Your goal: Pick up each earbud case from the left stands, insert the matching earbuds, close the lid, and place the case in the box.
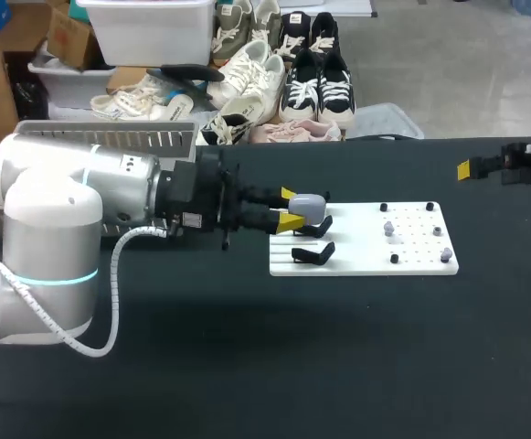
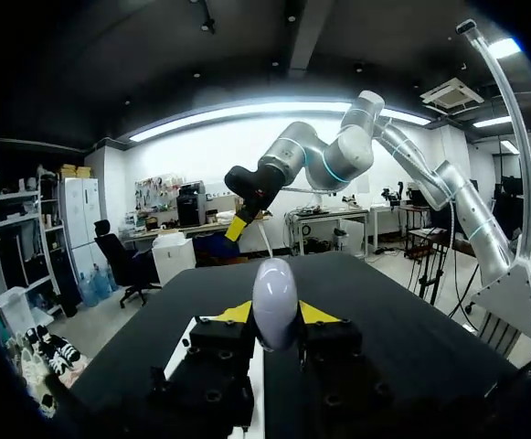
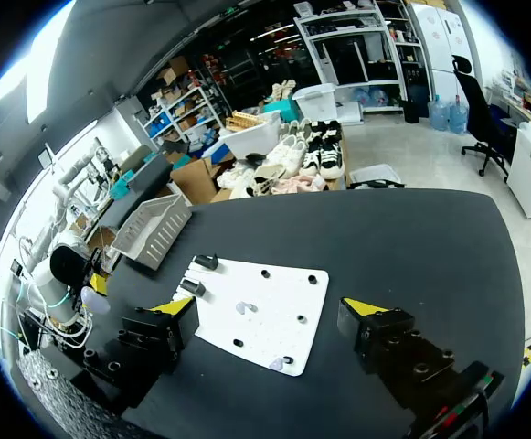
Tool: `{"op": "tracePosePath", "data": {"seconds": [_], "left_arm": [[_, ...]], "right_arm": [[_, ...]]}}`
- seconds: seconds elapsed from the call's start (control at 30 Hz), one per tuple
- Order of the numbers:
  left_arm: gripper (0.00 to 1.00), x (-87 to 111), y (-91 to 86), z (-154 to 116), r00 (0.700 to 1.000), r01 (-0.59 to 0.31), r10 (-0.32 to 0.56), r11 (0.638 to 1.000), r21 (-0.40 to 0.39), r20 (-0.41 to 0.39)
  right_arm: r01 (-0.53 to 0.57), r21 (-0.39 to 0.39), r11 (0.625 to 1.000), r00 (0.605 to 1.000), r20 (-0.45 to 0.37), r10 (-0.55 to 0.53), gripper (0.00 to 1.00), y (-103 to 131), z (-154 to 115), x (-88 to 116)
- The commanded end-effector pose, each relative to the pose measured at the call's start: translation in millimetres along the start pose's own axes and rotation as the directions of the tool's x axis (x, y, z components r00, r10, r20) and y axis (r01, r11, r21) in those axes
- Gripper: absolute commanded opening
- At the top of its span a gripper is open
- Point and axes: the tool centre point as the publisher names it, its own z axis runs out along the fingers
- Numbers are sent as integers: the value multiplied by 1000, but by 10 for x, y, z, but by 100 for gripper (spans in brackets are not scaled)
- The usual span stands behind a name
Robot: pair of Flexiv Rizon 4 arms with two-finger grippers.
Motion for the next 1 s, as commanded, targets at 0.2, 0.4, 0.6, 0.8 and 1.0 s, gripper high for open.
{"op": "tracePosePath", "data": {"seconds": [0.2, 0.4, 0.6, 0.8, 1.0], "left_arm": [[0, 9, -75, 40, 1000, -18, 19, 1000, -13, 13], [0, -11, -77, 31, 1000, -11, 11, 1000, 6, 7], [0, -11, -77, 31, 1000, -11, 11, 1000, 6, 7], [0, -11, -77, 31, 1000, -11, 11, 1000, 6, 7], [0, -11, -77, 31, 1000, -11, 11, 1000, 6, 7]], "right_arm": [[2, -7, 1000, 1000, -1, -2, 100, -20, 7, -5], [2, -7, 1000, 1000, -1, -2, 100, -20, 7, -5], [2, -7, 1000, 1000, -1, -2, 100, -20, 7, -5], [2, -7, 1000, 1000, -1, -2, 100, -20, 7, -5], [2, -7, 1000, 1000, -1, -2, 100, -20, 7, -5]]}}
